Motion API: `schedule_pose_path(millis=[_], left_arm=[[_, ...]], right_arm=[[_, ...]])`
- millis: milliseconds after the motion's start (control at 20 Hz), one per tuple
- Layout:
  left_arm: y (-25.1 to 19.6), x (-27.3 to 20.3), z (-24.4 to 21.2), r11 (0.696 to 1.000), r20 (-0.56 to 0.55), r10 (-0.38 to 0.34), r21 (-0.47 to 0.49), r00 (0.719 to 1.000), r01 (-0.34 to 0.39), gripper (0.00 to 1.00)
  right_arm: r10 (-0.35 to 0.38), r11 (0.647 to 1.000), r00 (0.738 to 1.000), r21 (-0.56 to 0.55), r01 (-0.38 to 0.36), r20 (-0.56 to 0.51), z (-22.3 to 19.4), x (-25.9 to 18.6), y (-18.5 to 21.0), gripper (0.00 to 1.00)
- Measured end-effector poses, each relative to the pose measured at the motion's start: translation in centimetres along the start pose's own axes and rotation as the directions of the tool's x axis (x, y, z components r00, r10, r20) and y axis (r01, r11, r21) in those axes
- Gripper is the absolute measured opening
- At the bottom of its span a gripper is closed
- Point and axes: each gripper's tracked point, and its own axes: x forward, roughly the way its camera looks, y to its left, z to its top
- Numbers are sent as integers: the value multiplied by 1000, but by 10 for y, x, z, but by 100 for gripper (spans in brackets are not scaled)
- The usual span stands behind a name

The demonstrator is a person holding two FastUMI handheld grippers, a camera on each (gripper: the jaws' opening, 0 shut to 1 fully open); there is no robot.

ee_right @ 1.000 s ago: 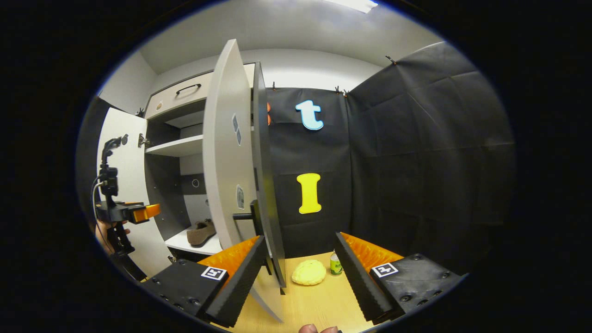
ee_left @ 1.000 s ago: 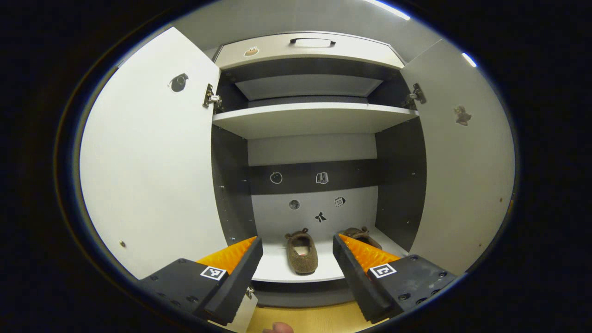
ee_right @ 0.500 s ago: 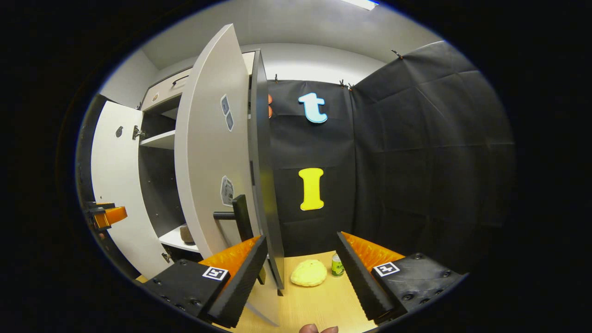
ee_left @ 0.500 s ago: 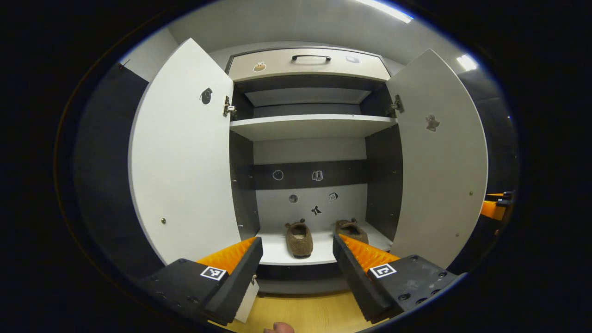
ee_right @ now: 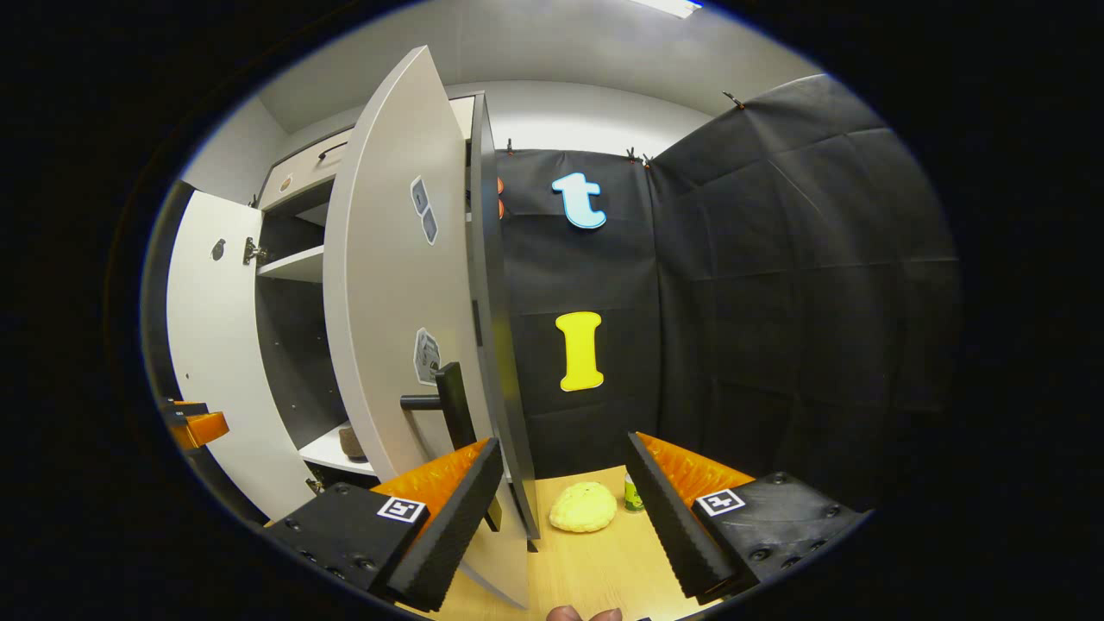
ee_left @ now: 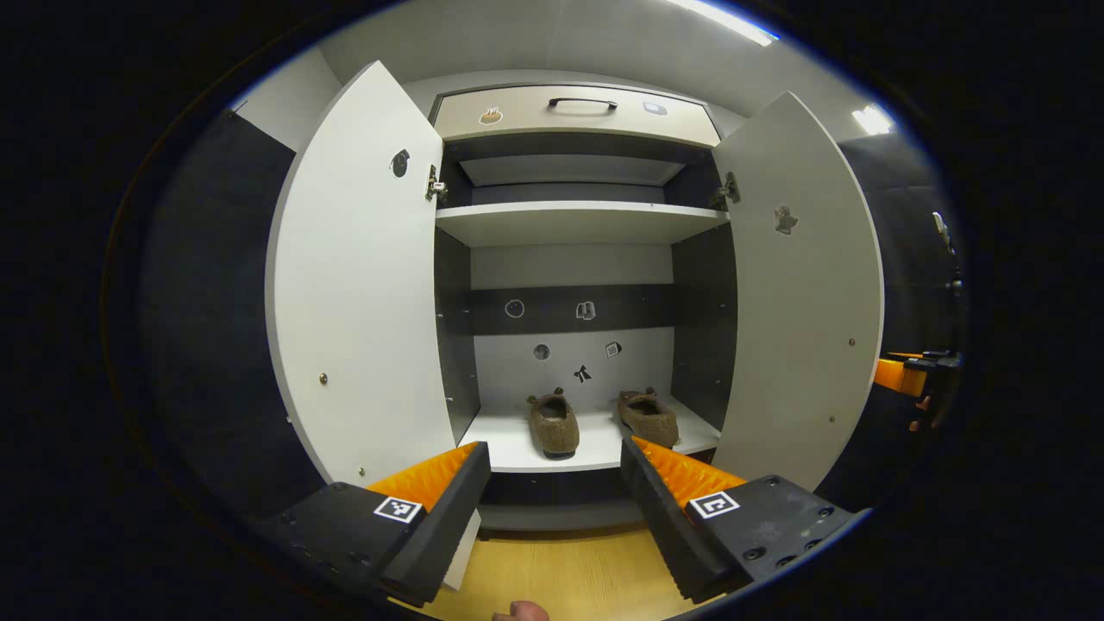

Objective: Grab one shoe with the right hand and put it into the shoe cabinet, grab the other shoe with the left hand and put it into the shoe cabinet; then close the right door with the right hand and the left door with the left hand.

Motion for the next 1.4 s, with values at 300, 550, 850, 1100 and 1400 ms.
schedule_pose_path(millis=[300,550,850,1100,1400], left_arm=[[23,-13,-4,1000,-2,25,-4,1000,-25,96],[42,-23,-12,998,-14,59,3,998,-59,97],[54,-35,-12,997,-4,70,8,998,-70,96],[76,-44,-15,995,-9,96,-10,995,-97,97],[104,-55,-16,991,-6,133,-13,991,-133,96]], right_arm=[[88,996,996,-4,-88,-10,-9,-3,50,98],[155,988,987,27,-154,-29,-17,1,90,98],[230,973,972,11,-230,-40,-25,14,139,98],[273,961,961,-39,-274,-40,-32,32,180,98],[277,960,960,-25,-278,-35,-36,49,199,98]])
